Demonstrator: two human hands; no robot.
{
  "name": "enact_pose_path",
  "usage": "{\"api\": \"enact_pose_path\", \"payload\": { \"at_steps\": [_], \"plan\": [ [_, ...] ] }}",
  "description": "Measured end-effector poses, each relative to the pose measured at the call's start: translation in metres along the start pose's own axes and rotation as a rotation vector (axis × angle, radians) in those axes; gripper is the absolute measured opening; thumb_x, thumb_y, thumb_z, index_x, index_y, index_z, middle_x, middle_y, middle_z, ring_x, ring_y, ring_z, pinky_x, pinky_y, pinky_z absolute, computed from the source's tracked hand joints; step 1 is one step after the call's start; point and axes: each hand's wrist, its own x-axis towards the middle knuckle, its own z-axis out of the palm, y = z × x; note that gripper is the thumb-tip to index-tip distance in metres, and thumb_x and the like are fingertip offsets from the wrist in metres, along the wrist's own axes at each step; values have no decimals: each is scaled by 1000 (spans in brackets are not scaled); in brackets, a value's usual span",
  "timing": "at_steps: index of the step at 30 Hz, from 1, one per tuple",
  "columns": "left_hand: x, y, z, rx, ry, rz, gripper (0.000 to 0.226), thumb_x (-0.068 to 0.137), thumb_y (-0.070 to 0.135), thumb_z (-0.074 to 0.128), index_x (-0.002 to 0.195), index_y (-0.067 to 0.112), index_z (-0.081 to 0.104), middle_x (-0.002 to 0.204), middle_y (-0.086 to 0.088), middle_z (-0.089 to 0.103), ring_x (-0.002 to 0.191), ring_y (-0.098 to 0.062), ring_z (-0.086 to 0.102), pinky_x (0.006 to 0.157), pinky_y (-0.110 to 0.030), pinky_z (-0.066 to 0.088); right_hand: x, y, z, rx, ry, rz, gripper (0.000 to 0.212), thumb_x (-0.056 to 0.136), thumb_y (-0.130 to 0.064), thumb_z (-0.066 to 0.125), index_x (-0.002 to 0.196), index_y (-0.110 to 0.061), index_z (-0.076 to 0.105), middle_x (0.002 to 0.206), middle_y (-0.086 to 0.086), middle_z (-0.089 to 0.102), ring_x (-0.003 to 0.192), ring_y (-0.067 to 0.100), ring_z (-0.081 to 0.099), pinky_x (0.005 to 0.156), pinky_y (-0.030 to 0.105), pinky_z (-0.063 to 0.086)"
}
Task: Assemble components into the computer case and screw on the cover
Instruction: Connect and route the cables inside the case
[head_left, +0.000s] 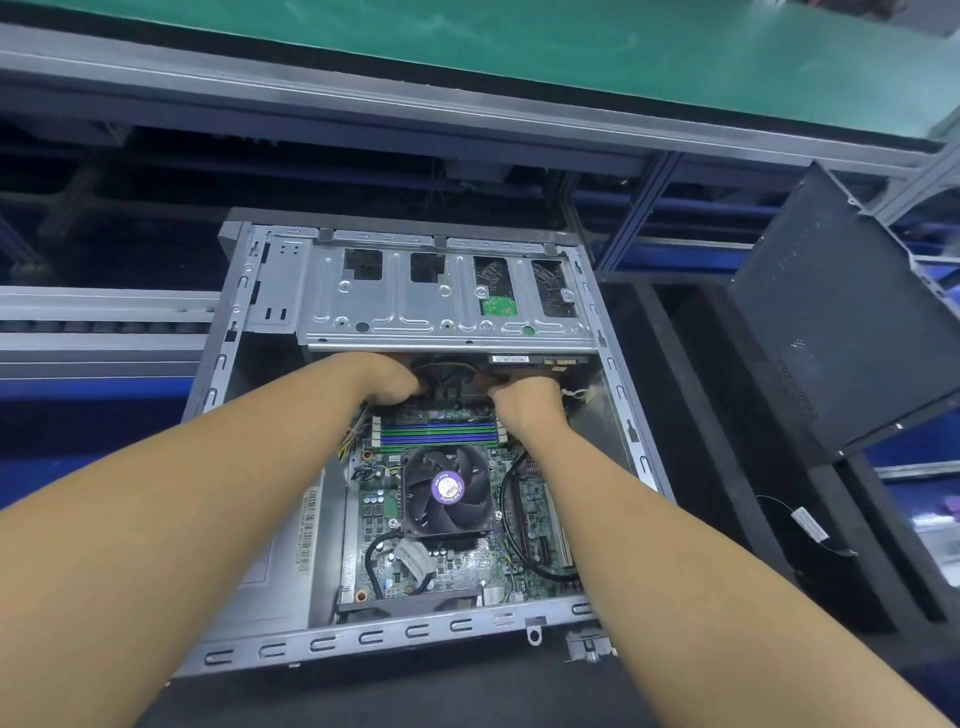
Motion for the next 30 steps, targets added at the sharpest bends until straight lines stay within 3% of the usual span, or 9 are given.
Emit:
{"api": "enact_pose_path", "payload": {
  "at_steps": [3, 5, 8, 10, 12, 14, 18, 23, 30],
  "plan": [
    [0, -2, 0, 12, -1, 2, 39, 108, 26, 32, 136, 6, 51, 121, -10, 49, 100, -22, 40, 91, -33, 35, 0, -2, 2, -16, 15, -17, 53, 104, 1, 38, 154, -15, 38, 128, 11, 64, 113, 31, 65, 62, 26, 42],
    [1, -4, 0, 23, -11, -21, 35, 107, 18, 29, 132, 10, 52, 116, -5, 42, 100, -22, 38, 90, -30, 34, 6, 4, 4, 231, -36, 40, 36, 107, -12, 43, 141, -7, 55, 123, 14, 67, 112, 32, 66, 64, 23, 42],
    [2, -5, 0, 38, -28, -21, 39, 105, 11, 27, 135, 5, 51, 117, -8, 44, 102, -23, 41, 96, -33, 36, 7, 10, 8, 334, 1, -7, 35, 101, -31, 59, 111, 1, 71, 80, 4, 64, 96, 29, 68, 49, 12, 33],
    [3, -5, 1, 29, -11, -24, 29, 106, 17, 30, 122, 11, 53, 113, -5, 40, 100, -23, 40, 89, -31, 33, 8, 11, 9, 261, -19, -32, 36, 101, -31, 59, 113, 1, 71, 70, -3, 52, 71, 18, 60, 43, 12, 34],
    [4, -4, 1, 4, 1, -24, 33, 107, 22, 31, 128, 10, 53, 112, -5, 39, 100, -23, 39, 87, -30, 31, 5, 8, 6, 92, -43, -45, 38, 107, -25, 48, 131, 0, 62, 87, 1, 62, 74, 13, 60, 45, 14, 35],
    [7, -5, 2, -26, 3, -29, 41, 107, 25, 32, 138, 5, 49, 117, -9, 44, 101, -22, 40, 90, -31, 33, 6, 7, 5, -114, -45, -119, 41, 112, -24, 34, 142, -3, 52, 116, 11, 67, 99, 26, 67, 60, 25, 42],
    [7, -4, 1, -31, 10, -32, 42, 107, 28, 32, 140, 6, 48, 142, -13, 47, 107, -22, 44, 98, -33, 34, 7, 3, 4, -227, -92, -162, 41, 111, -23, 34, 134, 2, 58, 113, 19, 68, 109, 36, 65, 75, 32, 43],
    [3, -2, 1, -3, 0, -29, 43, 108, 26, 30, 143, 5, 45, 148, -13, 44, 125, -26, 47, 101, -32, 34, 4, -3, 0, -219, -111, -116, 40, 106, -5, 40, 145, 1, 49, 143, 19, 54, 124, 36, 57, 93, 37, 49],
    [5, -4, 3, -39, 31, -12, 24, 107, 28, 33, 105, 11, 51, 107, -9, 47, 94, -23, 44, 83, -32, 33, 11, -1, -2, -326, -126, -139, 48, 106, -1, 37, 154, -1, 38, 150, 19, 48, 126, 35, 57, 94, 38, 50]
  ]
}}
